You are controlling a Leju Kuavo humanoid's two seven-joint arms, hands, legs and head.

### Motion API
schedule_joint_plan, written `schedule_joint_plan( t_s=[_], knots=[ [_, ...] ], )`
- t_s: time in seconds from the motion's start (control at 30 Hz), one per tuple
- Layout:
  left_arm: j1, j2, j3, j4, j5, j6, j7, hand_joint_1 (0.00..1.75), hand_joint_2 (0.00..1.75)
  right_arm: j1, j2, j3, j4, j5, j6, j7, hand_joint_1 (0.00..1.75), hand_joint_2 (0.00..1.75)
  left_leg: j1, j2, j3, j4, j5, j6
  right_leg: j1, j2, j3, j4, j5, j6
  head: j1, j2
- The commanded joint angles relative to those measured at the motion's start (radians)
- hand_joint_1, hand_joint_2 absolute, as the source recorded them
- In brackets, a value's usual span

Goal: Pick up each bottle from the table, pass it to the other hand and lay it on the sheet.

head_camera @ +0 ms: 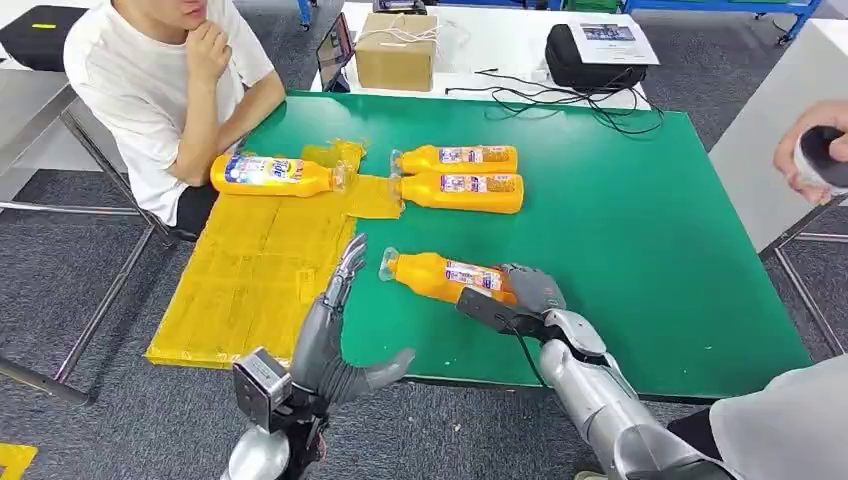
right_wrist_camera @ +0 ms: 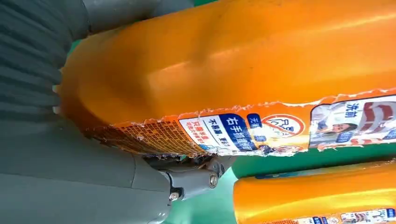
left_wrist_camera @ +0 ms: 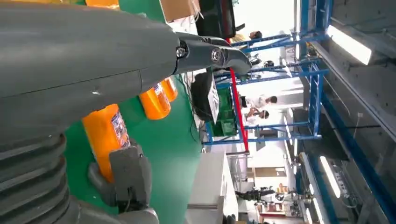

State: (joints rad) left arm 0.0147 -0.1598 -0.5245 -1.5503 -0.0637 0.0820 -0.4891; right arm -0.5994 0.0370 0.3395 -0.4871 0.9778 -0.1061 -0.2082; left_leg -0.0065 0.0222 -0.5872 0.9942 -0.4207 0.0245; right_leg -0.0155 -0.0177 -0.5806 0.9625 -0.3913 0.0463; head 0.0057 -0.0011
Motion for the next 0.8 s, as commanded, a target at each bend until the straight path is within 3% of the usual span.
schedule_joint_plan(
  t_s=[0.03, 0.23, 0.4, 0.43, 0.47, 0.5, 0.57, 0.7, 0.73, 0.8],
  knots=[
    [-0.027, 0.034, -0.045, 0.057, 0.003, -0.018, -0.033, 0.0, 1.75, 0.143, -0.003, -0.13, -0.014, -0.254, 0.082, -0.197, 1.75, 1.75, 0.002, -0.007, 0.003, -0.002, 0.001, -0.002, 0.002, -0.005, 0.004, -0.003, -0.001, -0.002, 0.0, 0.0],
    [-0.003, 0.028, -0.018, 0.055, 0.042, -0.022, -0.019, 0.0, 1.75, 0.259, 0.03, -0.185, -0.156, -0.493, 0.176, -0.282, 1.75, 1.75, 0.002, -0.005, 0.003, -0.002, -0.001, -0.002, 0.002, -0.003, 0.005, -0.003, -0.001, -0.002, 0.0, 0.0],
    [0.057, -0.002, 0.05, 0.125, -0.004, 0.195, 0.025, 0.0, 1.75, 0.494, 0.114, -0.212, -0.548, -0.673, 0.125, -0.28, 1.75, 1.75, 0.003, -0.006, 0.003, -0.002, -0.002, -0.004, 0.003, 0.0, 0.005, -0.003, -0.002, -0.003, 0.0, 0.0],
    [0.068, -0.021, 0.093, 0.166, 0.095, 0.214, 0.048, 0.0, 1.75, 0.556, 0.134, -0.197, -0.659, -0.727, 0.126, -0.293, 1.75, 1.75, 0.003, -0.004, 0.002, -0.002, -0.003, -0.004, 0.003, 0.0, 0.004, -0.002, -0.002, -0.003, 0.0, 0.0],
    [0.078, -0.027, 0.122, 0.18, 0.246, 0.14, 0.039, 0.0, 1.75, 0.593, 0.145, -0.176, -0.733, -0.758, 0.122, -0.299, 1.75, 1.75, 0.003, -0.006, 0.003, -0.003, -0.003, -0.005, 0.003, -0.001, 0.005, -0.002, -0.003, -0.003, 0.0, 0.0],
    [0.098, -0.032, 0.148, 0.173, 0.432, 0.016, 0.04, 0.0, 1.75, 0.613, 0.152, -0.142, -0.794, -0.775, 0.104, -0.3, 1.75, 1.75, 0.003, -0.006, 0.002, -0.003, -0.003, -0.004, 0.003, -0.002, 0.004, -0.002, -0.004, -0.003, 0.0, 0.0],
    [0.108, -0.014, 0.137, 0.161, 0.446, 0.012, 0.035, 0.0, 1.75, 0.609, 0.147, -0.114, -0.808, -0.786, 0.08, -0.281, 1.75, 1.75, 0.003, -0.006, -0.001, -0.001, -0.004, -0.005, 0.003, 0.0, 0.0, 0.0, -0.005, -0.004, 0.0, 0.0],
    [0.134, -0.006, 0.12, 0.141, 0.545, -0.021, 0.032, 0.0, 1.75, 0.621, 0.174, -0.109, -0.873, -0.834, -0.056, -0.375, 1.75, 1.75, 0.002, -0.004, -0.012, 0.0, -0.003, -0.004, 0.002, 0.001, -0.01, 0.002, -0.005, -0.001, -0.001, 0.0],
    [0.13, 0.012, 0.082, 0.154, 0.499, 0.005, 0.022, 0.0, 1.75, 0.63, 0.193, -0.106, -0.909, -0.91, -0.049, -0.361, 1.75, 1.75, 0.003, -0.005, -0.011, 0.001, -0.004, -0.004, 0.002, 0.001, -0.008, 0.002, -0.006, -0.001, 0.001, 0.0],
    [0.124, 0.027, 0.042, 0.168, 0.441, 0.028, -0.022, 0.0, 1.75, 0.614, 0.147, -0.008, -0.898, -0.883, 0.008, -0.289, 1.75, 1.75, 0.001, -0.004, -0.013, -0.001, -0.002, -0.003, 0.001, 0.001, -0.011, 0.001, -0.005, 0.0, 0.0, 0.0]
  ],
)
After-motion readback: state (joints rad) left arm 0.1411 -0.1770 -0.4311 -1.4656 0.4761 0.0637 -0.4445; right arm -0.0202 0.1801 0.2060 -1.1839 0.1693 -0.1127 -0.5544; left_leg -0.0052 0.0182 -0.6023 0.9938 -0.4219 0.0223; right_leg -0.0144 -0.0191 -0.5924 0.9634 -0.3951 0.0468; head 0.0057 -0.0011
